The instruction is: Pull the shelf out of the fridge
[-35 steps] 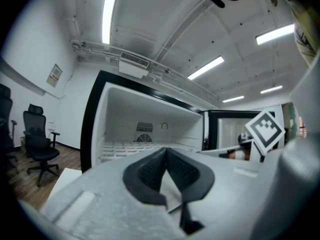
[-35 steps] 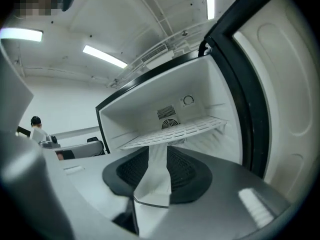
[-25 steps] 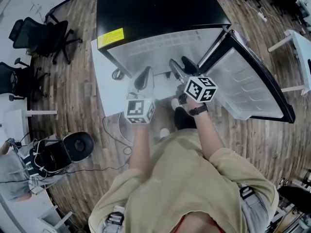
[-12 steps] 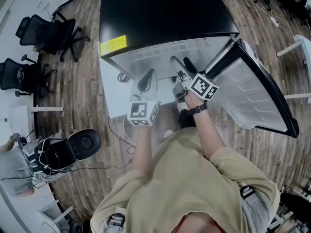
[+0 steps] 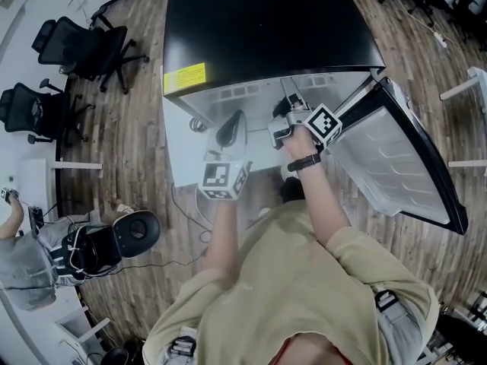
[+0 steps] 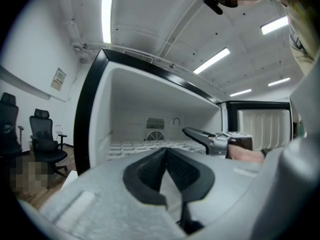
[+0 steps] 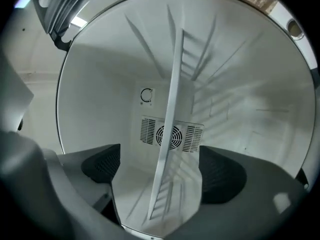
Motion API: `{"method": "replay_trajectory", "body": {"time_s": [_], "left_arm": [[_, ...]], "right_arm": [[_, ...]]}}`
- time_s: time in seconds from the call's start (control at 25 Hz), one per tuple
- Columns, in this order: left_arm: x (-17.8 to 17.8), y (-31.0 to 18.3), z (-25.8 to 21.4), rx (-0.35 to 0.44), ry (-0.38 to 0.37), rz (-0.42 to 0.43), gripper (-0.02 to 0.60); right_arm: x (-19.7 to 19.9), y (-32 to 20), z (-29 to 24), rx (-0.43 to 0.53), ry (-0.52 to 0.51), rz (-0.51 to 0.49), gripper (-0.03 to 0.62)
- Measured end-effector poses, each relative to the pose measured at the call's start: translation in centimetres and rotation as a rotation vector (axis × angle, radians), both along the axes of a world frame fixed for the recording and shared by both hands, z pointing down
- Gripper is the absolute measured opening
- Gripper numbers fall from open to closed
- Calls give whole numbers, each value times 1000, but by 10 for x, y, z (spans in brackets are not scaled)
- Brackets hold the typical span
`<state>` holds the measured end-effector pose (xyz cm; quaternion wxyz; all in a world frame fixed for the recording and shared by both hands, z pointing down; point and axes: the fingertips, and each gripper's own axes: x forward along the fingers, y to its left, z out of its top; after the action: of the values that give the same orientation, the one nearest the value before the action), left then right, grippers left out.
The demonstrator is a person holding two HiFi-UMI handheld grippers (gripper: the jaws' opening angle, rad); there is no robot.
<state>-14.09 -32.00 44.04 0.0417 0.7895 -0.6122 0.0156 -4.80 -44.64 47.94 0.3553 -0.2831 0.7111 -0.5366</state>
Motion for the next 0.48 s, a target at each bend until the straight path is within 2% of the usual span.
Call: {"method": "replay_trajectory", "body": {"time_s": [0.24, 0.48], "left_arm": [[-1, -5, 0, 6, -12, -3, 2], [-2, -9, -6, 33, -16, -1, 2]], "right_arm": [[-11, -13, 4, -34, -50, -9, 465], [-23, -18, 3, -42, -43, -31, 379]]}}
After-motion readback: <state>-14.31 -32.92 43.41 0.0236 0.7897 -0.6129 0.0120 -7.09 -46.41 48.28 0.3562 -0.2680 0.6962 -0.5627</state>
